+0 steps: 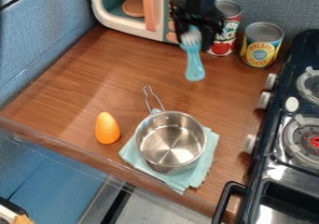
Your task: Move the brush over to the top right side of the silver pot
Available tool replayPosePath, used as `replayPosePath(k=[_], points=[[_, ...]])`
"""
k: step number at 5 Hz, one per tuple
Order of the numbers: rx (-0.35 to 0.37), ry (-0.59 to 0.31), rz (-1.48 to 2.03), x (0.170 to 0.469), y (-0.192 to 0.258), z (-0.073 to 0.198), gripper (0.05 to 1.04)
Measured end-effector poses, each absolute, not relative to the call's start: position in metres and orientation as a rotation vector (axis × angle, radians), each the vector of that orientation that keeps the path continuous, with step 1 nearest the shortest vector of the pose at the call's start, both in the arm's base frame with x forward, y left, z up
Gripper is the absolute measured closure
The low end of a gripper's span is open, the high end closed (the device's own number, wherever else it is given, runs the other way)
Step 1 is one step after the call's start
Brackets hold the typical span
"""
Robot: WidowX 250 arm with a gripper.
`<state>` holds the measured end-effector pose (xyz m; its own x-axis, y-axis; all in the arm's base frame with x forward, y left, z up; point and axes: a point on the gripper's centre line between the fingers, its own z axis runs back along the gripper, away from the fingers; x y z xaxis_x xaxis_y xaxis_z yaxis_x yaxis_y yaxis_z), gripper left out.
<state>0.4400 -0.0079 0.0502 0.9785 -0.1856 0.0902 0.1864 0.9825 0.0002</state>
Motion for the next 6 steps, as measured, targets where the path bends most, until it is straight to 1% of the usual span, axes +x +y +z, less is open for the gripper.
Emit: replayPosePath(k=[1,2,3,4,5,6], points=[[-0.031,-0.030,-0.191,0.446,-0.015,0.010,0.340],[-0.039,-0.019,-0.201,0.450,-0.018,0.002,0.340],[-0.020,-0.031,-0.216,0.445,-0.021,0.001,0.280],[0.002,-0.038,-0.225,0.430,-0.026,0.005,0.073],[0.017,-0.107,-0.236,0.427,-0.031,0.039,0.075],[0.008,-0.158,-0.233,0.414,-0.032,0.067,0.082]])
